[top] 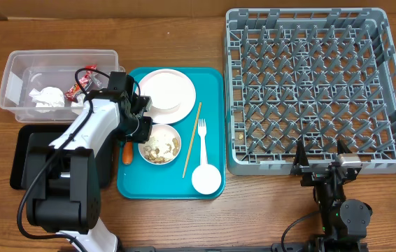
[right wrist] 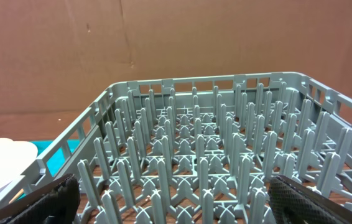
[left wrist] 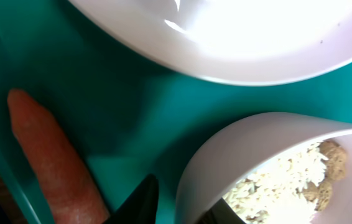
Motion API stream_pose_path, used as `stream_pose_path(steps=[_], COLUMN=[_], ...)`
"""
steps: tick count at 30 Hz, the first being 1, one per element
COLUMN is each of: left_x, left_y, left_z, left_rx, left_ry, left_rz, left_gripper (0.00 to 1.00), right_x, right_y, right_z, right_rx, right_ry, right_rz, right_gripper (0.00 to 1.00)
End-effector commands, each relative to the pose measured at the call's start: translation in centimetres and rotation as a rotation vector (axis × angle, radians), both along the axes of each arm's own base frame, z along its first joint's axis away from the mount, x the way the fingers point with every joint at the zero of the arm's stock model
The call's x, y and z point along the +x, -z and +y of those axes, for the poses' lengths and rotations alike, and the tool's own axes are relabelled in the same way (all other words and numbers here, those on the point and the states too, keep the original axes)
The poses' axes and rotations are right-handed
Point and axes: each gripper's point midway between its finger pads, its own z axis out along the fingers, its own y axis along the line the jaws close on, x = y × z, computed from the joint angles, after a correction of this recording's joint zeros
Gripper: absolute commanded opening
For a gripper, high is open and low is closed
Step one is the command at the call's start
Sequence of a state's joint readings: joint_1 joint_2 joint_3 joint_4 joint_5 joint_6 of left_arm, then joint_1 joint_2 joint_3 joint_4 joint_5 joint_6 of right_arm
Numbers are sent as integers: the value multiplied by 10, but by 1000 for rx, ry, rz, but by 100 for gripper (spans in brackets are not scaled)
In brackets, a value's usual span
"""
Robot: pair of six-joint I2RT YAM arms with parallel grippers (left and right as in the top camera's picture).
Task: Sort waste into correct bins and load items into the dishwasher
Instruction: 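Lift the pink bowl off the teal tray with the left gripper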
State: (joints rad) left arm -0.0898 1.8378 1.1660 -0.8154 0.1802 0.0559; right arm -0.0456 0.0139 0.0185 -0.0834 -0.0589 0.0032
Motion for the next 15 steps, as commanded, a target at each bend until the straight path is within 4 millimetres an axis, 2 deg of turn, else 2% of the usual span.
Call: stream_pose_path(steps=[1,7,9,11,15], left_x=[-1,-1,-2,-2,-4], left_y=[4,4,4,4,4], left_z=[-5,-5,-5,-5,-4], left_rx=[-19,-18,-18,-18,-17], left_ry=[14,14,14,14,14], left_rz=[10,11,12,14,20], left_gripper=[20,6,6,11,11], right_x=[0,0,0,0,0], right_y=[2,2,2,2,2], right_z=[-3,-3,-3,-3,-3], right_rx=[-5,-5,-4,-4,-5], right_ry=[17,17,17,17,17], right_rz=[-2,-2,-2,-2,-2], right_gripper=[100,100,100,100,100])
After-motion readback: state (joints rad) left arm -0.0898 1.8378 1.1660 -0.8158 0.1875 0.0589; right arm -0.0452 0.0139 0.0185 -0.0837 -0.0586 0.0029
